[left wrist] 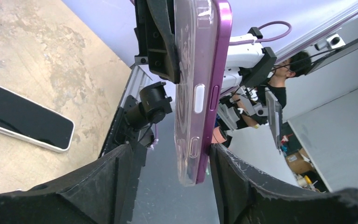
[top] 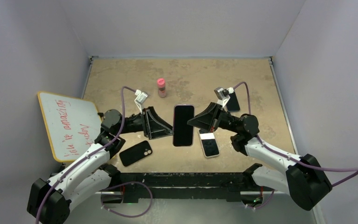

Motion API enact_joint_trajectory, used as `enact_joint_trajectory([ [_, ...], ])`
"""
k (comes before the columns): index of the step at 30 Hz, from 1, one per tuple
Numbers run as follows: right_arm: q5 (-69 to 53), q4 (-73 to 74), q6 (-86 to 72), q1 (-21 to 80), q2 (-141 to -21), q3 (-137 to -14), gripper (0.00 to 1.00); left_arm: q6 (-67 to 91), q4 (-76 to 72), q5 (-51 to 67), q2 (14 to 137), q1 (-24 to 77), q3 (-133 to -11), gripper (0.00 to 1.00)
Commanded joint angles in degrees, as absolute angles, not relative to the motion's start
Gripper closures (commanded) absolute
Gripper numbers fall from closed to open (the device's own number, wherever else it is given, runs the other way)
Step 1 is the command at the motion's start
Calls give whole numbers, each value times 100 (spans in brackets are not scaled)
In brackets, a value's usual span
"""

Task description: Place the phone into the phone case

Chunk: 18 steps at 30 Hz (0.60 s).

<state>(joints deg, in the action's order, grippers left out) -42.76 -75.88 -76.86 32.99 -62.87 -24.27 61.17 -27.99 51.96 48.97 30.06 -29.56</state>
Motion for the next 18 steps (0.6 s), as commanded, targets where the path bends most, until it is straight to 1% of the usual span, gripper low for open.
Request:
enact_joint_trajectory([
  [1,-3920,-7835,-7663,3287,-6134,-2801,100,6897,-4260,5283,5036,2988,-2533,36],
  [3,-3884,-7751,-7606,3287,-6130,-2780,100,7033,-4509,5298,5130,2991,-2432,36],
  [8,-3792,-7458,-7446,3287,-6121,-2757,100,6995,-4564,5260,5208,3046,-2408,35],
  [11,-3783,-7441,-7438,3287,-6164,-2768,100,7033,-4690,5202,5276,3129,-2367,39],
  [13,-3764,-7383,-7400,3287,-6177,-2762,100,7056,-4783,5173,5338,3163,-2342,48],
  [16,-3734,-7182,-7293,3289,-6178,-2774,100,7028,-4798,5127,5403,3179,-2336,70],
  [18,-3714,-7104,-7254,3292,-6172,-2768,100,6852,-4540,5061,5396,3177,-2363,86],
])
